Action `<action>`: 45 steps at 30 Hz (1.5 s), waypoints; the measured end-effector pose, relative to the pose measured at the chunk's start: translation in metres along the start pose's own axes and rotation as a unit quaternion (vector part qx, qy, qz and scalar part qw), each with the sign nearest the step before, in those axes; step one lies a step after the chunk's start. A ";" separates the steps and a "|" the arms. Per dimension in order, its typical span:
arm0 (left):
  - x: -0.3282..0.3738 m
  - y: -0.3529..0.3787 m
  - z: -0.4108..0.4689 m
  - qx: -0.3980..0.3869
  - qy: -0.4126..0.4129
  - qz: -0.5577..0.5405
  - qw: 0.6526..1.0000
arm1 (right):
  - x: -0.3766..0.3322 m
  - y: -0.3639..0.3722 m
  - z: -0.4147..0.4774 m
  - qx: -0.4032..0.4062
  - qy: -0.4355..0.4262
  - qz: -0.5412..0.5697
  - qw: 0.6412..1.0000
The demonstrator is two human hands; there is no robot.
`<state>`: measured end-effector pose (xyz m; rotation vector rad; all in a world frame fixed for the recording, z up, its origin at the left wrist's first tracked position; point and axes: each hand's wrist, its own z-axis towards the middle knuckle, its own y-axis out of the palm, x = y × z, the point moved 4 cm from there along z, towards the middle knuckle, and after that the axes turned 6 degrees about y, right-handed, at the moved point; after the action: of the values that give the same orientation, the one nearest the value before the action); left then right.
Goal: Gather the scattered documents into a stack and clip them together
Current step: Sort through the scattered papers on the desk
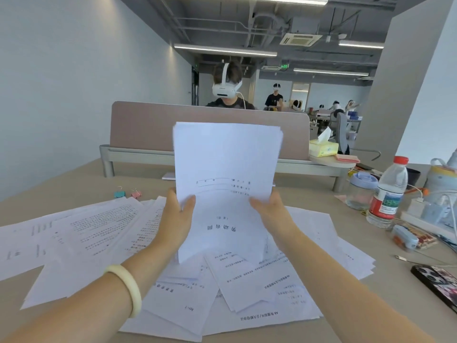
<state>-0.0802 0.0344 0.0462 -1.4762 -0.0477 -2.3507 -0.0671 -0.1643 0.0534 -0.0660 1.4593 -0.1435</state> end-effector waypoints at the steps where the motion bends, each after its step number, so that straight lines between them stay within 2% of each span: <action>1: -0.009 0.001 -0.005 -0.016 -0.011 0.018 1.000 | 0.010 0.004 -0.002 -0.004 0.018 -0.024 1.000; 4: -0.013 -0.003 -0.004 -0.034 0.003 0.064 0.997 | 0.016 0.012 0.000 0.018 0.039 -0.061 0.997; 6: -0.005 -0.014 0.006 -0.016 0.025 0.093 0.995 | 0.005 0.017 0.003 0.025 0.033 -0.076 0.996; 10: -0.011 -0.059 0.033 0.049 0.024 0.185 0.981 | -0.005 0.048 0.012 -0.027 0.007 -0.128 0.991; 12: -0.031 -0.078 0.045 0.036 0.002 0.261 0.965 | 0.009 0.076 0.019 -0.048 0.015 -0.183 0.982; 14: -0.062 -0.090 0.052 -0.027 -0.043 0.348 0.936 | 0.033 0.104 0.027 -0.064 0.042 -0.291 0.954; 16: -0.096 -0.097 0.050 -0.134 -0.112 0.455 0.873 | 0.055 0.125 0.027 -0.097 0.088 -0.397 0.909; 18: -0.127 -0.102 0.046 -0.214 -0.180 0.520 0.807 | 0.070 0.132 0.026 -0.111 0.126 -0.421 0.891; 19: -0.132 -0.103 0.044 -0.230 -0.198 0.510 0.805 | 0.073 0.132 0.025 -0.110 0.138 -0.411 0.894; 22: -0.122 -0.098 0.041 -0.227 -0.215 0.414 0.855 | 0.077 0.130 0.028 -0.106 0.143 -0.352 0.919; 25: -0.118 -0.097 0.044 -0.177 -0.234 0.343 0.892 | 0.073 0.122 0.033 -0.080 0.185 -0.220 0.954; 28: -0.117 -0.103 0.044 -0.139 -0.255 0.316 0.903 | 0.075 0.115 0.037 -0.068 0.223 -0.152 0.960; 31: -0.117 -0.112 0.039 -0.127 -0.287 0.312 0.897 | 0.081 0.111 0.037 -0.073 0.228 -0.147 0.960; 35: -0.116 -0.110 0.031 -0.136 -0.296 0.252 0.911 | 0.085 0.113 0.034 -0.104 0.220 -0.147 0.959; 39: -0.103 -0.106 0.025 -0.141 -0.242 0.209 0.937 | 0.076 0.098 0.032 -0.114 0.184 -0.181 0.959; 41: -0.096 -0.111 0.026 -0.120 -0.218 0.153 0.956 | 0.064 0.075 0.033 -0.098 0.131 -0.240 0.957; 42: -0.094 -0.114 0.026 -0.102 -0.215 0.106 0.965 | 0.063 0.059 0.035 -0.077 0.095 -0.322 0.939; 43: -0.093 -0.117 0.027 -0.083 -0.219 0.057 0.970 | 0.065 0.042 0.038 -0.064 0.066 -0.436 0.895; 45: -0.092 -0.116 0.027 -0.044 -0.229 -0.015 0.972 | 0.079 0.018 0.040 -0.094 0.061 -0.624 0.773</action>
<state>-0.0583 0.1746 -0.0032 -2.0457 -0.0849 -2.0059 -0.0177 -0.1592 -0.0223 -1.2249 1.3307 -1.1014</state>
